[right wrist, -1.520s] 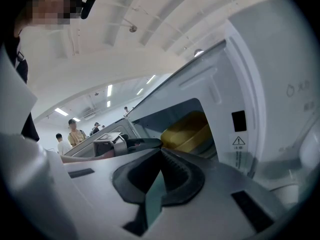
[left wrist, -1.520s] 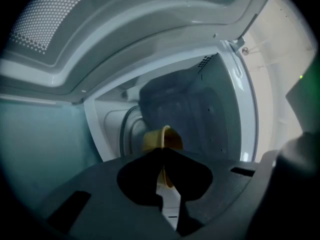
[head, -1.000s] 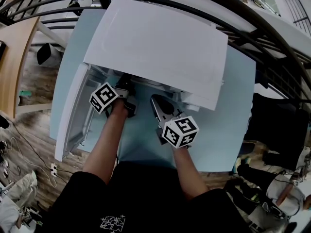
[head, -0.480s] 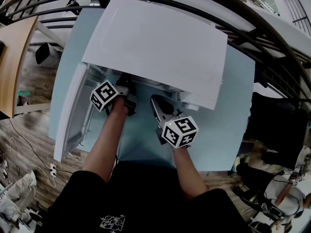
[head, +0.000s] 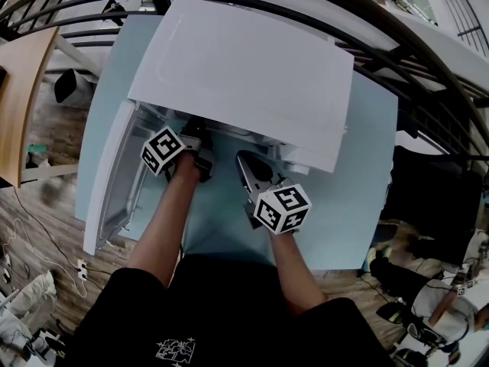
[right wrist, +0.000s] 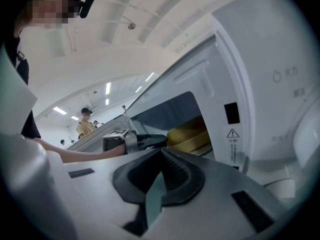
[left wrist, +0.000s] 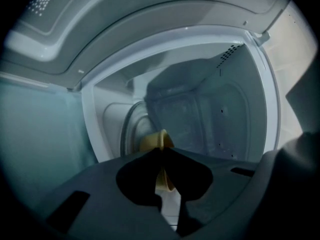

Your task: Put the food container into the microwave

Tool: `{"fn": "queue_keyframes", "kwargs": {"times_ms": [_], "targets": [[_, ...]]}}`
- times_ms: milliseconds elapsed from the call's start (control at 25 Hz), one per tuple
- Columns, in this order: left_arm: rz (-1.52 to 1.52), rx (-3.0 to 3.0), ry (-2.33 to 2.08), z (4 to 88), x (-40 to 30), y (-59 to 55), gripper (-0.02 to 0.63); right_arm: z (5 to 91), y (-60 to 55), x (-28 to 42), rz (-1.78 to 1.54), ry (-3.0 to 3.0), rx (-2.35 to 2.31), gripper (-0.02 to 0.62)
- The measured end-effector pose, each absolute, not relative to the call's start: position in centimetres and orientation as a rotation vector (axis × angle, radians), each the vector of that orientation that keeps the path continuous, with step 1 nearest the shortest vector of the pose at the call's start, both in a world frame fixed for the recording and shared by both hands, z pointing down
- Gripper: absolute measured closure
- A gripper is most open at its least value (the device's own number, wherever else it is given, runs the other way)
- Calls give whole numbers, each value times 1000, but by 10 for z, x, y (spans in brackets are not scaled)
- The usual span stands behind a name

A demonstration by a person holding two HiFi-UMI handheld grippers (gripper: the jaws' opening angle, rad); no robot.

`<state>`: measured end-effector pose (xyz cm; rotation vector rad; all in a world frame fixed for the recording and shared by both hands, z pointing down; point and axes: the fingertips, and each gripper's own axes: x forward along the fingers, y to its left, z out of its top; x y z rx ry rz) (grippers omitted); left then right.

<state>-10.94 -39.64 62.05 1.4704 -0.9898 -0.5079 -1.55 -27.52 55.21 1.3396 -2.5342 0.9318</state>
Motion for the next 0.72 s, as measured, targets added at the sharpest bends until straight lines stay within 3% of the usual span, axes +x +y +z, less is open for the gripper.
{"fn": "queue_keyframes", "kwargs": {"times_ms": [720], "targets": [[-501, 1520, -995, 604, -110, -388, 523, 533, -266, -6, 919, -2561, 1348, 589]]}}
